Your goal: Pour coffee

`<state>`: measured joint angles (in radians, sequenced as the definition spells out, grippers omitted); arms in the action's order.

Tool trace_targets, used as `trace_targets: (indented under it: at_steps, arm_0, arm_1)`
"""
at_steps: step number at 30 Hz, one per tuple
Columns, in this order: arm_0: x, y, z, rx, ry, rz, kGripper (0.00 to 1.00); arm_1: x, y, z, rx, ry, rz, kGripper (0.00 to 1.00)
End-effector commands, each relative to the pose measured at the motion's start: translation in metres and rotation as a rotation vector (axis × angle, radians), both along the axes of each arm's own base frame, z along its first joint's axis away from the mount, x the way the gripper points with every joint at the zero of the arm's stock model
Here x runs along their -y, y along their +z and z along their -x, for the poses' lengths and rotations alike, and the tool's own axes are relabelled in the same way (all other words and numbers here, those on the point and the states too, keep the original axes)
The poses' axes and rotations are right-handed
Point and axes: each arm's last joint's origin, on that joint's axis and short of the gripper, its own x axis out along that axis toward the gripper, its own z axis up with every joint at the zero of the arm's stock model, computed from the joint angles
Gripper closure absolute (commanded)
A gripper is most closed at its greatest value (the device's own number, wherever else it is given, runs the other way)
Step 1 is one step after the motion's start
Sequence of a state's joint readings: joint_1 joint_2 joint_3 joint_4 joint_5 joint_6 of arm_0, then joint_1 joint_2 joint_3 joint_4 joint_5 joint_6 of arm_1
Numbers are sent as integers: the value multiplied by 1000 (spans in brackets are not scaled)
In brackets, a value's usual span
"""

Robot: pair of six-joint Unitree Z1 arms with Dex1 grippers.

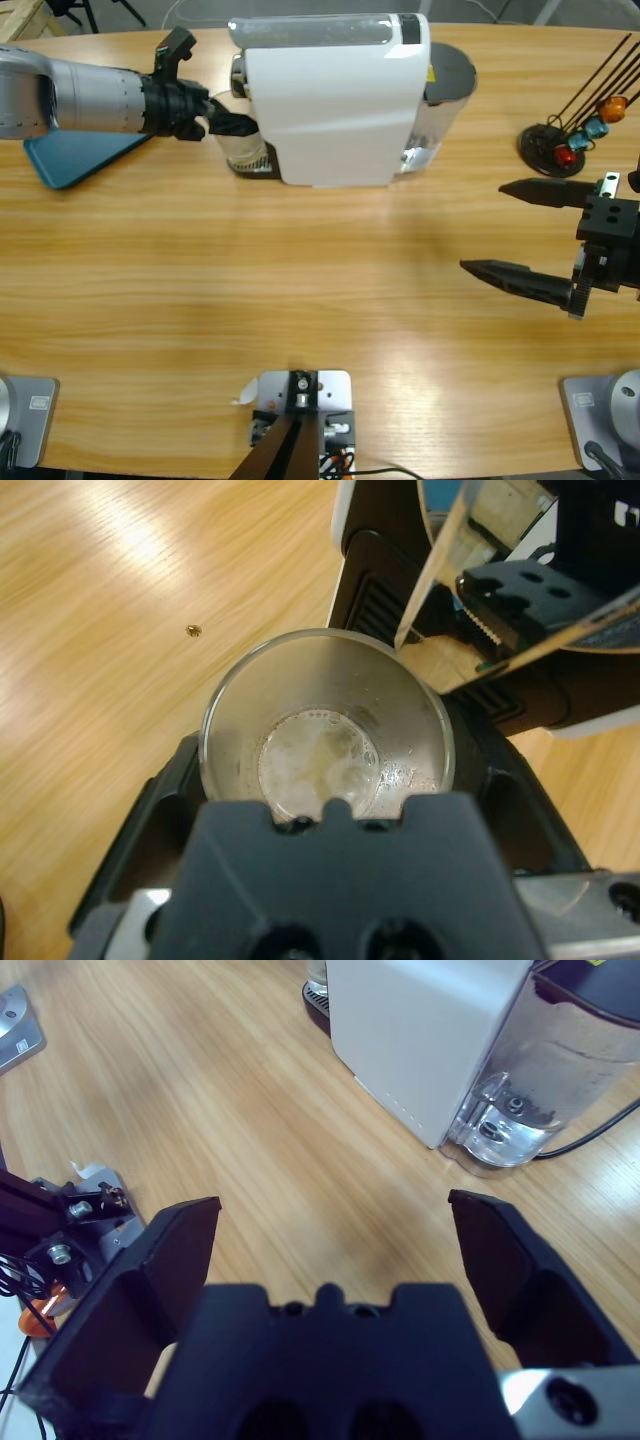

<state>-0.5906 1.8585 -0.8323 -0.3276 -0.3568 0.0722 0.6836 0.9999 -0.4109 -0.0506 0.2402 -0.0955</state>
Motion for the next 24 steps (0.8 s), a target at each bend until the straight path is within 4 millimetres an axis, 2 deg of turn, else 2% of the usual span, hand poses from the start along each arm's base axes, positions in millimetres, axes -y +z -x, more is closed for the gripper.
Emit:
trace_targets:
  at_steps: [1,3,5,8,10,15,24]
  arm_0:
    - [-50,25,33,-6,129,-100,612]
    - [-81,44,40,34,234,-93,612]
    - [-108,54,48,68,333,-88,612]
    - [-139,55,55,86,477,-102,612]
    - [-151,48,50,72,554,-140,612]
    - [-160,27,29,20,677,-194,612]
    - [-177,-12,-19,29,796,-154,612]
  arm_1:
    - [2,-9,5,-9,27,13,0]
    - [2,-9,6,-8,28,12,0]
    - [2,-9,6,-7,29,11,0]
    - [3,-9,6,-5,31,9,0]
    - [3,-8,6,-5,31,9,0]
    - [3,-8,7,-2,30,8,0]
    - [3,-8,7,-2,29,8,0]
